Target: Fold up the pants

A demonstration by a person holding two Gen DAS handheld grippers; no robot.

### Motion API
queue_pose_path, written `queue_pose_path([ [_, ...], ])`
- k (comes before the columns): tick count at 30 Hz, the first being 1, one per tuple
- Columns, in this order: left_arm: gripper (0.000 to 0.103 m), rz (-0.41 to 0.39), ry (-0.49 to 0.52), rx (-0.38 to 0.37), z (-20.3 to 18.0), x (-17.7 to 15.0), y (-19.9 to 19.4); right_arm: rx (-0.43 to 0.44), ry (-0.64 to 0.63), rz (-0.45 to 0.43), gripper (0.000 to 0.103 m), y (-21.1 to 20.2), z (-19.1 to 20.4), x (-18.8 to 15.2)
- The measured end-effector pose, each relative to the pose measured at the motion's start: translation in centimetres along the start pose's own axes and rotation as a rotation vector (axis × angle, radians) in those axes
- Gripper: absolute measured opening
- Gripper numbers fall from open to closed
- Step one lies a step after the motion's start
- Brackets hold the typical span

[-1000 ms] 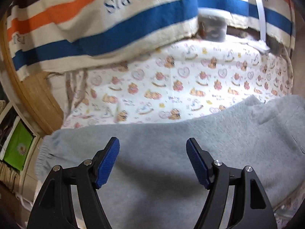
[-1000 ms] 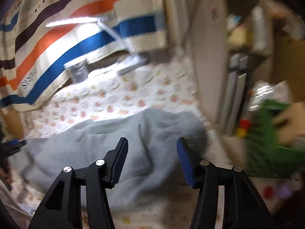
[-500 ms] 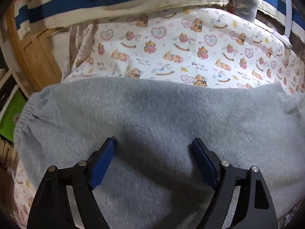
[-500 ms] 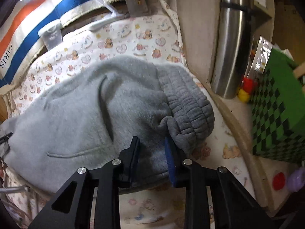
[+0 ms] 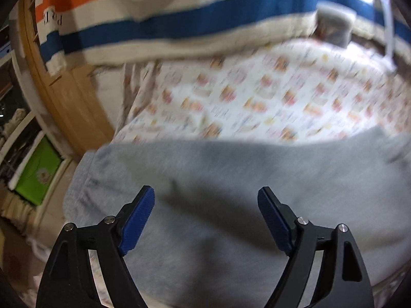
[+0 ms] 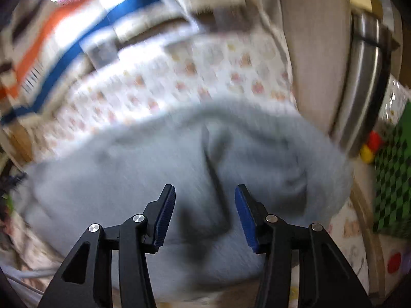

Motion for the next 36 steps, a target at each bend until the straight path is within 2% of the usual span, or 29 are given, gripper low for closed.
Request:
queue_pose_path([
  [1,0.081,0.037,-0.003,0.018,0.5,-0.9,1.0,-0.033,-0.01,0.011,0.048,1.1,-0.6,-0.8],
  [3,0.081,0.108,-0.008,0.048,1.5,-2.8,2.9,-0.029,-0.024,-0.012,0.048,1.4,-1.0,-1.5],
  [4,0.088,0.136,-0.013,0.058,2.1,-3.7,3.8,-0.043,-0.043,-0.025,0.048,1.3,-0.8,-1.8],
  [5,0.096,0.09,-0.057,0.033,3.0,-4.3,3.8,-0.056,-0.053,-0.029,0.048,1.3,-0.6,-1.8],
  [6,0.097,0.104,-0.084,0.023,3.7,-5.0,4.0,-0.066,-0.055,-0.029,0.048,1.3,-0.5,-1.8],
  [7,0.093,0.099,-0.106,-0.006,4.2,-5.3,3.8,-0.075,-0.051,-0.023,0.048,1.3,-0.4,-1.6],
  [8,0.085,0.092,-0.107,-0.007,4.6,-5.4,3.4,-0.079,-0.046,-0.016,0.048,1.1,-0.2,-1.3],
  [9,0.082,0.077,-0.096,0.01,4.8,-5.5,2.6,-0.076,-0.042,-0.014,0.048,0.8,-0.1,-0.9],
  [12,0.082,0.002,-0.095,0.056,6.8,-5.8,-0.4,-0.054,-0.033,-0.048,0.048,-1.0,0.6,0.3],
  [14,0.088,-0.006,-0.156,0.044,9.3,-6.3,-1.6,-0.025,-0.036,-0.08,0.048,-2.7,1.3,1.1],
  [19,0.09,0.084,-0.351,-0.039,14.9,-8.9,-0.4,0.029,-0.065,-0.112,0.051,-4.6,3.3,1.7],
  [23,0.09,0.13,-0.605,-0.264,16.4,-12.3,1.8,0.021,-0.076,-0.083,0.051,-3.4,4.6,0.8],
  [26,0.089,0.124,-0.733,-0.292,17.5,-14.0,3.1,0.023,-0.079,-0.055,0.051,-2.6,5.1,0.1],
  [28,0.09,0.128,-0.785,-0.325,18.0,-14.5,4.1,0.024,-0.094,-0.053,0.051,-2.6,5.6,-0.1],
  [30,0.09,0.094,-0.799,-0.337,18.4,-14.2,4.3,0.016,-0.113,-0.067,0.051,-3.1,6.0,-0.1],
  [31,0.088,0.085,-0.8,-0.348,18.6,-13.9,4.5,0.013,-0.121,-0.077,0.051,-3.4,6.2,0.0],
  [33,0.077,0.063,-0.804,-0.349,18.5,-13.4,4.7,0.01,-0.132,-0.091,0.051,-4.0,6.4,0.2],
  [34,0.065,0.069,-0.797,-0.347,18.4,-13.1,5.1,0.008,-0.133,-0.095,0.051,-4.2,6.5,0.3],
  [35,0.059,0.087,-0.787,-0.347,18.2,-12.9,5.6,0.009,-0.132,-0.095,0.051,-4.2,6.6,0.4],
  [36,0.059,0.089,-0.778,-0.33,18.1,-12.7,5.9,0.01,-0.131,-0.094,0.051,-4.3,6.6,0.4],
])
Point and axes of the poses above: each gripper's, at about its wrist camera, not at the fingertips, and y roughly the way its jaws point, z to its left, x to its top, the point moved 4 cm from there along y, roughly the way its jaws point, and after that the axes turned 14 degrees about y, right-handed, at the moved point
